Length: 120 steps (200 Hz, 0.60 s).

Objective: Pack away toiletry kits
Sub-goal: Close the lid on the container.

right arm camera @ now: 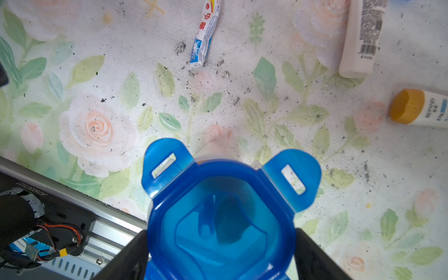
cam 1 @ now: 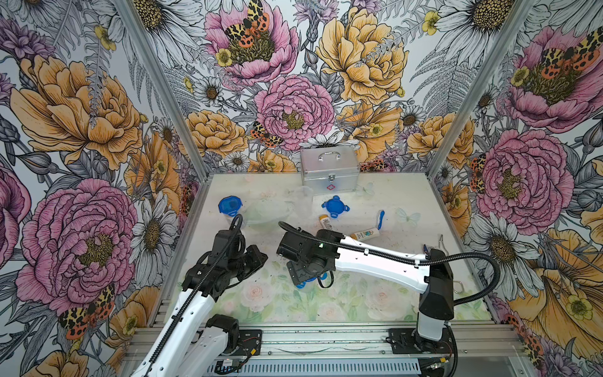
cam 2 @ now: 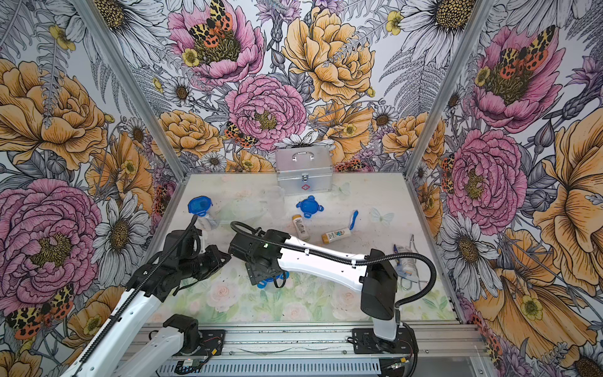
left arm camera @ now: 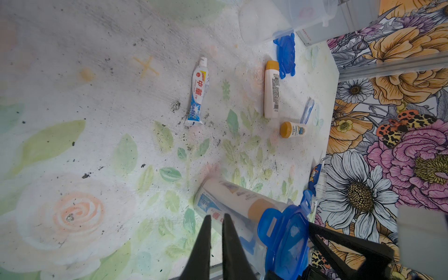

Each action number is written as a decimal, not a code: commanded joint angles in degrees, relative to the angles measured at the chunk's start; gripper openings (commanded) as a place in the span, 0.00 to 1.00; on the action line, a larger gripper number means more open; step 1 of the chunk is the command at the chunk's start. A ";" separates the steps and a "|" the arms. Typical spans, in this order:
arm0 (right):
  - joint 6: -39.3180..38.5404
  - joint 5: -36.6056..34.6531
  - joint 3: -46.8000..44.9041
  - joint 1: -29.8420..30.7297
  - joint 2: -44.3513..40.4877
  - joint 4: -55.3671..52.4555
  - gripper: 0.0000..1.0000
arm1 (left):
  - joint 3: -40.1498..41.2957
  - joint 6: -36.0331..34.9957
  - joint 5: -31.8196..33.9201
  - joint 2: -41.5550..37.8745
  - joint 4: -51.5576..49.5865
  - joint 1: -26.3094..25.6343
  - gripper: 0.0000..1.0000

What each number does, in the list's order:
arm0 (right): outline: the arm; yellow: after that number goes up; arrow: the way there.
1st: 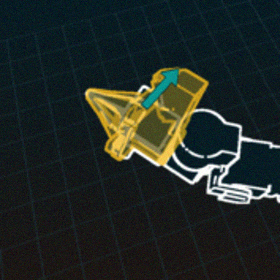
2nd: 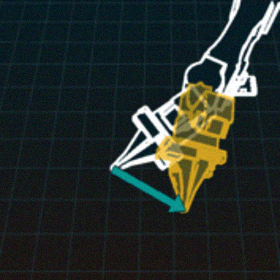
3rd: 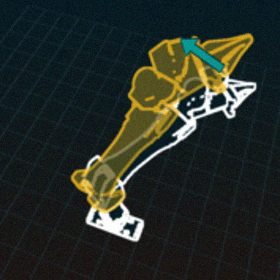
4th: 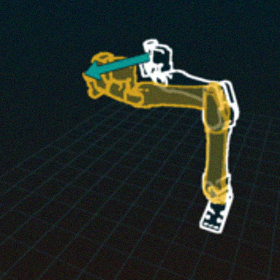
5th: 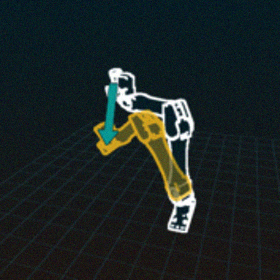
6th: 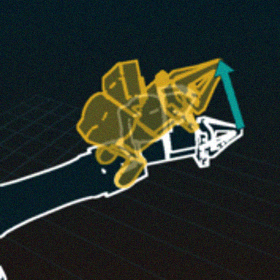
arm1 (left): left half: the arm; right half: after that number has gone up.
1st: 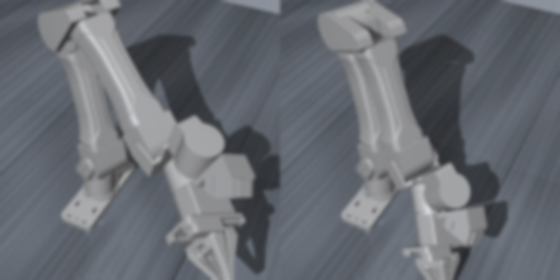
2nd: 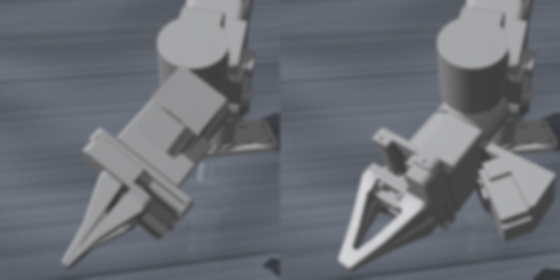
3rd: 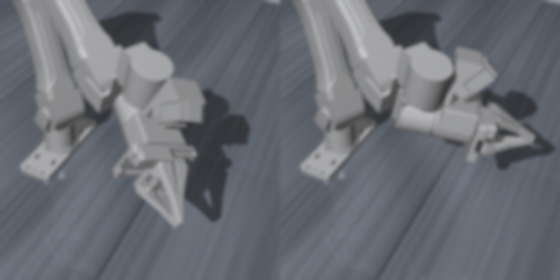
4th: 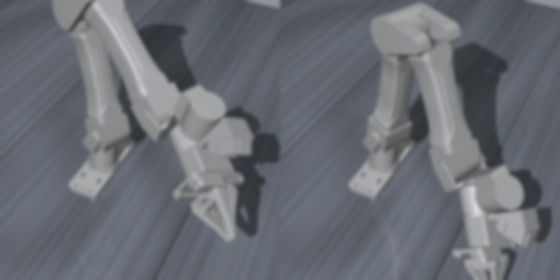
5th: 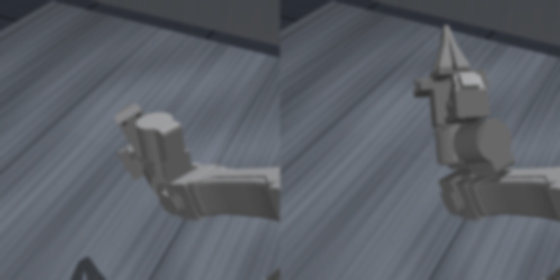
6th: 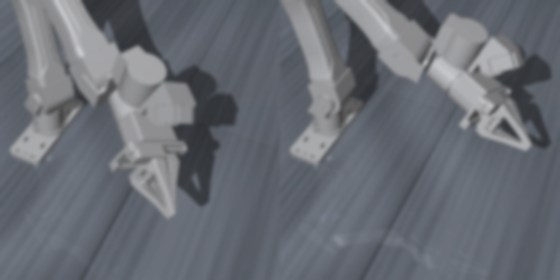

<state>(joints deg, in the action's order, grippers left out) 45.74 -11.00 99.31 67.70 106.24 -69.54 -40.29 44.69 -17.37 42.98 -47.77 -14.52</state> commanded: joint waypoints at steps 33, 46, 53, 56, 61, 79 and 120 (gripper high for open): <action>-0.84 0.09 -1.52 0.38 -0.28 4.90 0.72 | -0.22 -0.95 0.93 -0.33 -0.04 -0.51 0.12; -0.87 0.13 -1.78 0.25 -0.66 5.28 0.72 | -0.19 -0.92 0.70 -0.35 0.00 -0.56 0.12; -0.89 0.11 -1.84 0.16 -0.84 5.37 0.72 | -0.22 -0.90 0.67 -0.43 -0.03 -0.50 0.12; -0.80 0.15 -2.00 0.10 -0.90 5.37 0.72 | -0.22 -0.96 0.71 -0.40 -0.04 -0.47 0.12; -0.82 0.23 -2.17 -0.04 -0.86 5.44 0.72 | -0.20 -1.00 0.67 -0.39 -0.04 -0.56 0.12; -0.51 1.15 -2.92 -0.40 -0.64 5.47 0.72 | -0.39 -1.01 0.82 -0.36 -0.12 -0.55 0.12; -0.06 1.64 -4.59 -0.31 -1.59 5.30 0.72 | -0.84 -1.18 1.08 -0.13 -0.14 -0.58 0.12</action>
<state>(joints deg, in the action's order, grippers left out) 45.39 -10.92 96.95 67.53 105.41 -64.40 -40.29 44.53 -17.37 42.98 -47.79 -14.52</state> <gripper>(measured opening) 0.859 0.118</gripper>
